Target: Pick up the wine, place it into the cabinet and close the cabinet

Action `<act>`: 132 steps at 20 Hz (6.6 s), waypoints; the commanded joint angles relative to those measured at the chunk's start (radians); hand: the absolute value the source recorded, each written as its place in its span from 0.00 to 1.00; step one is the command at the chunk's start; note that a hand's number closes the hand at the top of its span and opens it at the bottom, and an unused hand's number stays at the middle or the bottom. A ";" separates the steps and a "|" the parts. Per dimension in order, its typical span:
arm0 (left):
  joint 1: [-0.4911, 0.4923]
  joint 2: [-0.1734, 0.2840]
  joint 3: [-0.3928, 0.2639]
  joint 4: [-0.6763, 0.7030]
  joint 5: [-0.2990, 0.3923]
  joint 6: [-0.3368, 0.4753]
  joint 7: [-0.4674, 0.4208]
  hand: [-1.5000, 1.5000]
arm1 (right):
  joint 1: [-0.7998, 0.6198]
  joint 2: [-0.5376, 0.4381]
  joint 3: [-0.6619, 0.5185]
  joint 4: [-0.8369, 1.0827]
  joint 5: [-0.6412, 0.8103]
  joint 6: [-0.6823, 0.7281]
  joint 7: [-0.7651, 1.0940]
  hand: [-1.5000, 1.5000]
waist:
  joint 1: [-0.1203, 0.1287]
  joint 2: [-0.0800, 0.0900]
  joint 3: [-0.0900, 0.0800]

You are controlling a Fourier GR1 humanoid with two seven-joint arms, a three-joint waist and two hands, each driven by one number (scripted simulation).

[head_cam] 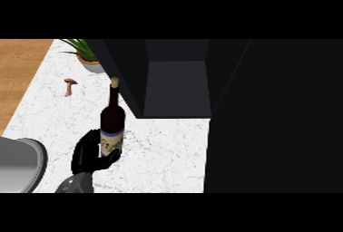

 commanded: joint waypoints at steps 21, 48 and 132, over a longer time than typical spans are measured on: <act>0.459 -0.001 -0.203 -0.551 0.015 -0.221 0.003 1.00 | 0.058 0.029 0.019 0.002 0.028 0.016 -0.039 0.00 | 0.013 -0.005 0.002; 0.241 -0.103 -0.453 -1.299 0.122 0.384 0.725 1.00 | -0.005 0.018 -0.019 0.085 0.003 0.021 -0.054 0.00 | 0.003 -0.001 0.001; -0.634 -0.103 -0.655 0.239 0.767 0.462 0.109 1.00 | -0.013 0.011 -0.001 0.127 -0.013 0.059 -0.097 0.00 | -0.068 0.019 -0.001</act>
